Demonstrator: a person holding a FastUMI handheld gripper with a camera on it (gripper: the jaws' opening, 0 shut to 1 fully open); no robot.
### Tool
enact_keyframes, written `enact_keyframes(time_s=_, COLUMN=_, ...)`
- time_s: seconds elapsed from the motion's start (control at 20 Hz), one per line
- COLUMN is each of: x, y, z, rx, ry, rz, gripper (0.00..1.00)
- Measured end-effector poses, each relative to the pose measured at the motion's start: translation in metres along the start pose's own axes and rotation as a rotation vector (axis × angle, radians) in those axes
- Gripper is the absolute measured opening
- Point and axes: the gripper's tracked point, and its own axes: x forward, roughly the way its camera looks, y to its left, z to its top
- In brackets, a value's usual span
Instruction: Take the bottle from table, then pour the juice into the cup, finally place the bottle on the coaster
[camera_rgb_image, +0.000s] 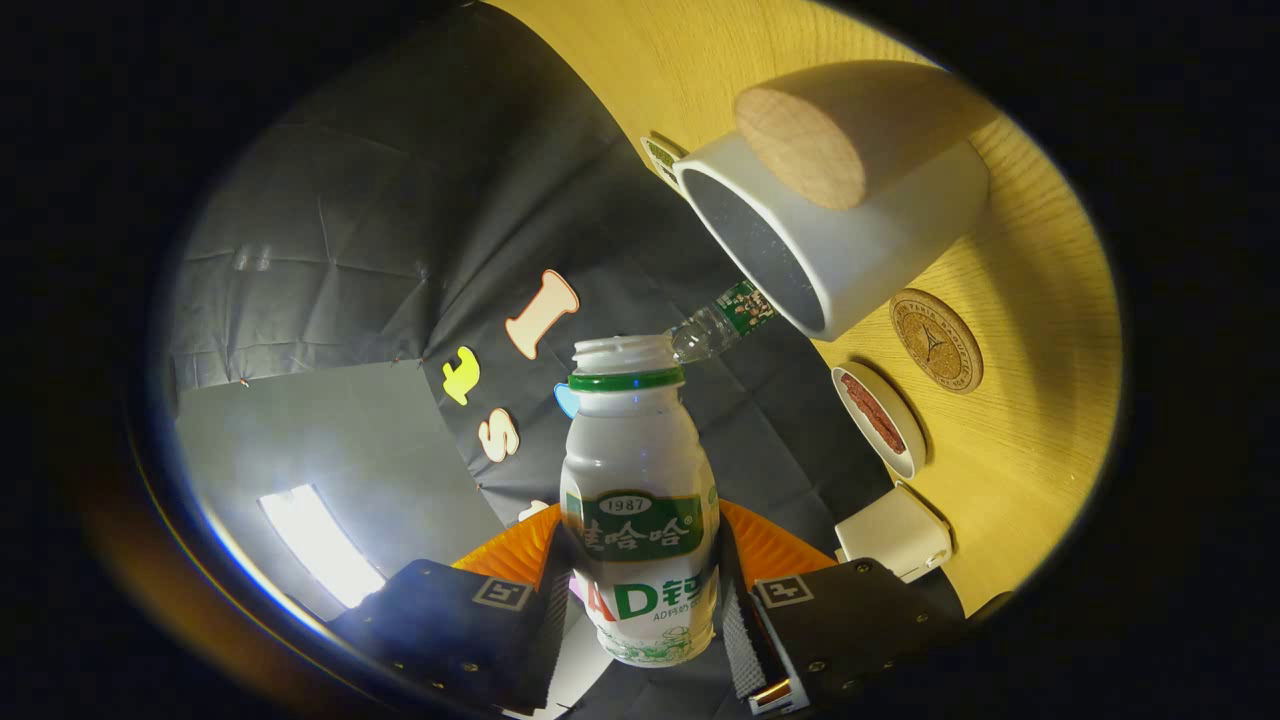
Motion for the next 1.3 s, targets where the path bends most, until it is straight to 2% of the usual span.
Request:
enact_keyframes(time_s=0.65, x=0.005, y=-0.002, z=0.012, rx=0.089, ry=-0.048, rz=0.000, gripper=0.66)
enact_keyframes(time_s=0.95, x=0.006, y=-0.001, z=0.011, rx=0.088, ry=-0.055, rz=0.007, gripper=0.66)
enact_keyframes(time_s=1.05, x=0.009, y=-0.006, z=0.005, rx=0.005, ry=-0.028, rz=-0.023, gripper=0.66)
enact_keyframes(time_s=1.2, x=0.011, y=-0.020, z=0.000, rx=-0.218, ry=0.028, rz=-0.110, gripper=0.66)
enact_keyframes(time_s=1.3, x=0.008, y=-0.026, z=-0.001, rx=-0.342, ry=0.058, rz=-0.137, gripper=0.66)
